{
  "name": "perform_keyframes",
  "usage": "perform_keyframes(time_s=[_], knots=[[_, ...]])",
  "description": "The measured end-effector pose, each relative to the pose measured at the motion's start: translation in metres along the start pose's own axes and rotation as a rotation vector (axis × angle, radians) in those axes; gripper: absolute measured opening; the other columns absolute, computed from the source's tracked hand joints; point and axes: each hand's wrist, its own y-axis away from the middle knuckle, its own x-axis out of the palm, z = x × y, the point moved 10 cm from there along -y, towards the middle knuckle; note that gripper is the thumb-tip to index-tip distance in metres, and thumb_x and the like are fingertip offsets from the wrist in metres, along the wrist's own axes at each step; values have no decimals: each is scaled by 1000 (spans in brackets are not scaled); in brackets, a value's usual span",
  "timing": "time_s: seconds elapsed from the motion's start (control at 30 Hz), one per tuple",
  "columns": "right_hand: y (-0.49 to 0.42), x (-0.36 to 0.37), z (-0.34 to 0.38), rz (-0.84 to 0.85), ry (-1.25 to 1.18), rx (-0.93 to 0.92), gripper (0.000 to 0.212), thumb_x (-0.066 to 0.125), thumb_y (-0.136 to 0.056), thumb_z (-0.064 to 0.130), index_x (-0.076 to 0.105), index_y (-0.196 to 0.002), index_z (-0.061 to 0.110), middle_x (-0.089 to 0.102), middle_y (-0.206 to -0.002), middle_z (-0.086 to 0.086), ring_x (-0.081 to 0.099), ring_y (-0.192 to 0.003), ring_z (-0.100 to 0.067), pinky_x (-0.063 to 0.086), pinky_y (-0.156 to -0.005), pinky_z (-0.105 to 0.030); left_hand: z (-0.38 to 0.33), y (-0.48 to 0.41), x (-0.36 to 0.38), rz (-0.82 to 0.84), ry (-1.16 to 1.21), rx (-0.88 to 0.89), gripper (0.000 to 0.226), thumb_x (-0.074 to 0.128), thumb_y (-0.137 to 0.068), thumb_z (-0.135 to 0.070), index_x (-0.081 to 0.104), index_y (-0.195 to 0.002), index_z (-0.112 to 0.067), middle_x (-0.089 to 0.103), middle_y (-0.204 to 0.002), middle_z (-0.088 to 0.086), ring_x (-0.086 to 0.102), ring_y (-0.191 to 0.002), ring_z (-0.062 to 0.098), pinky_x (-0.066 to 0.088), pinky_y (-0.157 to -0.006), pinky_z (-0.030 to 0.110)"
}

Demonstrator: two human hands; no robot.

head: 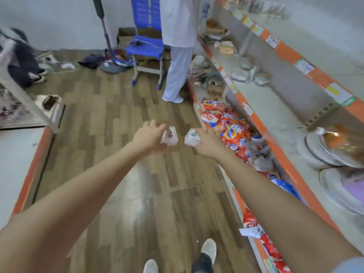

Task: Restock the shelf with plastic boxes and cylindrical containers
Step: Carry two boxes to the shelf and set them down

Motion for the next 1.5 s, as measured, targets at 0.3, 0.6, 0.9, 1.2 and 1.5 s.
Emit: perform_keyframes(time_s=[0.3,0.6,0.9,1.2,1.5], knots=[[-48,34,184,112,44,-326,45,45,-89,17,35,-134,18,35,-126,-14,31,-116,-36,35,-99,-45,165,61,-31,-81,20,-344,49,59,-83,-28,43,-128,-17,42,-128,11,39,-116,32,41,-89,40],[-104,31,344,158,127,-676,39,45,-90,18,38,-128,15,36,-125,-15,31,-117,-38,33,-97,-45,287,107,-91,-202,6,-720,48,61,-81,-36,45,-124,-20,44,-124,10,42,-113,29,43,-87,38],[-91,20,475,135,147,-1036,37,46,-92,17,39,-128,18,38,-128,-15,32,-117,-38,34,-95,-47,341,176,-141,-368,-7,-994,50,55,-84,-34,43,-129,-16,48,-125,11,42,-114,29,41,-91,39],[-52,47,576,165,182,-1267,43,48,-91,15,37,-133,18,37,-133,-15,31,-121,-35,33,-97,-44,398,251,-152,-431,11,-1219,57,56,-86,-34,35,-138,-21,39,-135,10,36,-121,29,38,-98,42],[-61,71,710,137,233,-1283,44,45,-93,16,34,-135,19,33,-137,-17,28,-124,-38,31,-98,-45,516,295,-191,-489,-23,-1237,57,58,-85,-36,37,-136,-20,40,-131,9,35,-119,28,38,-95,39]])
